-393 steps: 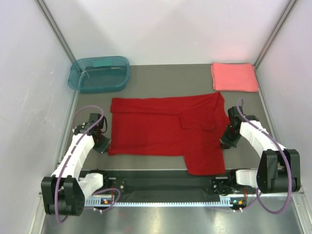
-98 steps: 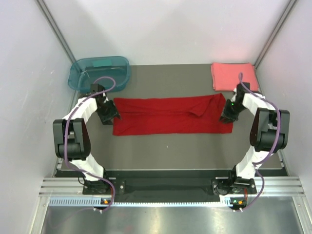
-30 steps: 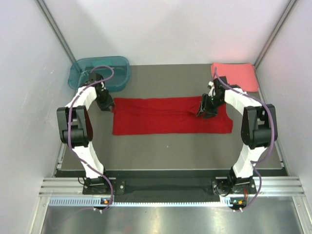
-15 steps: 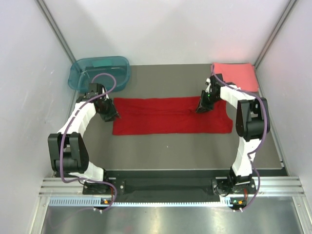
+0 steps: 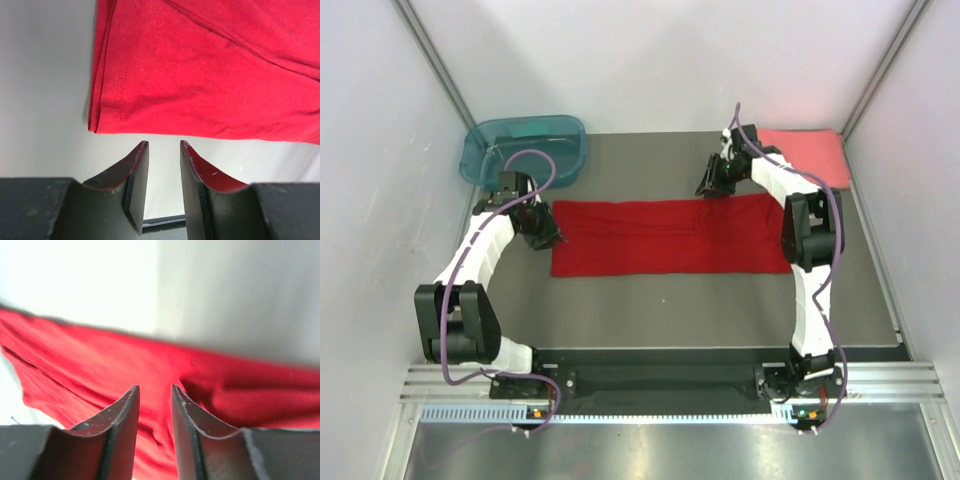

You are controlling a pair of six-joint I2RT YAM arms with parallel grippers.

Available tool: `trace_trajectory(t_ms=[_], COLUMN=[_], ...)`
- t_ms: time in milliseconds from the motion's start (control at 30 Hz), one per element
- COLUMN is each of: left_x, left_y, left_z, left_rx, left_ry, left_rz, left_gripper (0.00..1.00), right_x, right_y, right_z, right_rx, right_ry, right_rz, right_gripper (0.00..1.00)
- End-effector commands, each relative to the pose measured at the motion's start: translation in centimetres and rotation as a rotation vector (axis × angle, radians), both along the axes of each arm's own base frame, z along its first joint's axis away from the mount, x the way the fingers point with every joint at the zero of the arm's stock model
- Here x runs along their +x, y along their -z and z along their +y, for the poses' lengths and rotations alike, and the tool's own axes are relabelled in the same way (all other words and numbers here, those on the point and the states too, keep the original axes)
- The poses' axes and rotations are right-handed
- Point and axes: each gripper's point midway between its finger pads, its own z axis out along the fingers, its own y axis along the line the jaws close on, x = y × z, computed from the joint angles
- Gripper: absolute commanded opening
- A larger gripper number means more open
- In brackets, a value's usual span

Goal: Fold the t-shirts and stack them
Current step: Fold the tshirt

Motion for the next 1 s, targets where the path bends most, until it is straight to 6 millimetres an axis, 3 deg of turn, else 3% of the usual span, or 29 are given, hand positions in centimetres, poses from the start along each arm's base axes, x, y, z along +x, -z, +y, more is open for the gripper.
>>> trace_trajectory(t_ms=[0,67,100,167,200,233,367,500,533,733,967], left_x=[-0.3,-0.4,-0.5,-0.6,-0.6,-0.8,-0.5,0.5,0.6,1.3,0.5], left_y=[-1.4,-1.7,-1.9,-1.9,-1.8,-1.4,-0.8,-0.8,-1.1,-1.5,-1.4], left_z=[-0.5,-0.4,-0.3,-0.4,-0.4,-0.5,-1.2,-2.0,-3.2,-5.1,-5.0], left_rx=[-0.018,-0.006,-0.002,-0.005,-0.006,-0.009,-0.045,-0.086,-0.096,-0.123,-0.106], left_ry=[0.013,0.013,0.016,0.021,0.022,0.023,0.047,0.069,0.109,0.139,0.137], left_rz=[-0.023,-0.036,-0.042,-0.042,-0.042,-0.032,-0.037,-0.054,-0.063,-0.062,-0.045], left_gripper=[0.36,0.37,0.37,0.37,0.37,0.38,0.47,0.47,0.47,0.45,0.44], right_x=[2.6,2.1,1.8,0.6,0.2,-0.7,-2.3,-3.2,-3.3,-3.0,-2.5], right_y=[-4.6,-5.3,-6.8,-6.3,-6.9,-5.9,-5.4,-4.1,-4.1,-2.6,-0.9], right_z=[1.7,1.0,0.5,-1.0,-1.6,-2.2,-4.2,-3.7,-2.9,-0.2,-0.2], right_rx=[0.051,0.02,0.011,-0.025,-0.032,-0.044,-0.102,-0.081,-0.047,-0.014,-0.042], right_ry=[-0.036,-0.026,-0.029,-0.005,0.0,0.009,0.004,-0.033,-0.055,-0.106,-0.069], right_rz=[-0.123,-0.139,-0.169,-0.141,-0.151,-0.117,-0.118,-0.073,-0.065,-0.055,-0.024], right_gripper=[0.35,0.4,0.4,0.41,0.41,0.41,0.43,0.43,0.43,0.41,0.39])
